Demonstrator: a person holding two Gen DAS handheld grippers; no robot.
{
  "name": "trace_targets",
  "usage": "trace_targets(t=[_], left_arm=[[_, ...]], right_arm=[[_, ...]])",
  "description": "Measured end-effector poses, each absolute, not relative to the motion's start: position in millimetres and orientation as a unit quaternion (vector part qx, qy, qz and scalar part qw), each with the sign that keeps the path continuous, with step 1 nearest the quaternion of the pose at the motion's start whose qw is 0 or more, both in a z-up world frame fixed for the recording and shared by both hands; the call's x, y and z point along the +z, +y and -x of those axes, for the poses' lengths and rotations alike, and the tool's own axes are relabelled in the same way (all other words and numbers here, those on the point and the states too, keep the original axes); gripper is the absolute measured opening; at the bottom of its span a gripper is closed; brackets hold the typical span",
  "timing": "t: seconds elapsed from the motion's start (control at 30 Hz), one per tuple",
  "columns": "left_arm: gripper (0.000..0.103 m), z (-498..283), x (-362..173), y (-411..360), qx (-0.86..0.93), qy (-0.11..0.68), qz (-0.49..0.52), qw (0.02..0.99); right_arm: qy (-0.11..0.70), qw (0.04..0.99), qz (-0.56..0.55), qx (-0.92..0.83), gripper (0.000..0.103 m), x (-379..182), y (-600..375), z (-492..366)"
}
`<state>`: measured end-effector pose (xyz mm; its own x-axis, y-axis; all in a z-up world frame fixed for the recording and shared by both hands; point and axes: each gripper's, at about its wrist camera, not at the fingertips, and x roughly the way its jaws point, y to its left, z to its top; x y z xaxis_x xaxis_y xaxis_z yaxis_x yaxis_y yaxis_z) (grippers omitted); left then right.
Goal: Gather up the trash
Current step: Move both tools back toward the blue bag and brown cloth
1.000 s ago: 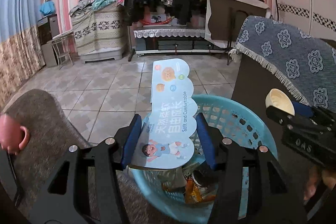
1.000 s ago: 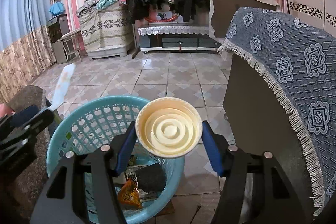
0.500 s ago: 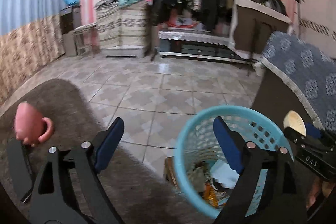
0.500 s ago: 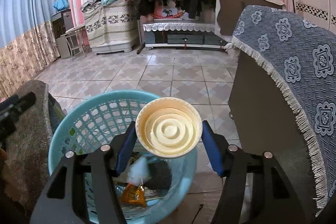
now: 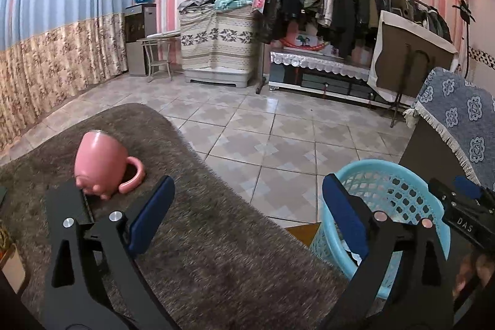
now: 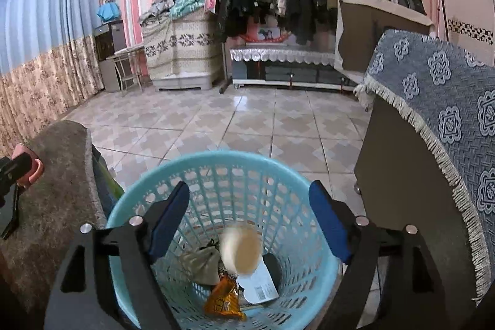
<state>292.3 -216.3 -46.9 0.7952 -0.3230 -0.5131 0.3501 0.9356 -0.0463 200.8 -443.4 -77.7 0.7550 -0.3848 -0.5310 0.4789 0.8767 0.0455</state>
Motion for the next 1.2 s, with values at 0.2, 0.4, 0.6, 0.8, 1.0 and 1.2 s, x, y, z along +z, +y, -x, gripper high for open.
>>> trace_targets(t=[0.2, 0.4, 0.6, 0.8, 1.0, 1.2], left_arm=[[0.095, -281.9, -40.0, -200.0, -0.159, 0.255, -0.027, 0.953], [0.096, -265.4, -29.0, -171.7, -0.143, 0.246, -0.017, 0.958], [0.097, -249.7, -20.0, -135.5, -0.119, 0.241, -0.008, 0.963], [0.097, -231.3, -12.2, -93.5, -0.075, 0.227, -0.018, 0.971], [0.097, -218.6, -7.5, -45.7, -0.044, 0.227, 0.001, 0.973], [0.097, -201.3, -13.0, 10.3, 0.006, 0.233, 0.002, 0.972]], right_arm=[[0.252, 0.932, -0.092, -0.246, 0.091, -75.0, -441.4, -195.3], [0.254, 0.932, -0.091, -0.240, 0.092, -73.0, -432.3, -195.7], [0.244, 0.942, -0.077, -0.219, 0.092, -60.7, -405.1, -193.5], [0.255, 0.948, -0.061, -0.178, 0.094, -53.7, -361.6, -202.2], [0.245, 0.960, -0.036, -0.130, 0.094, -46.7, -307.8, -205.4], [0.255, 0.964, -0.015, -0.074, 0.094, -52.1, -260.8, -212.3]])
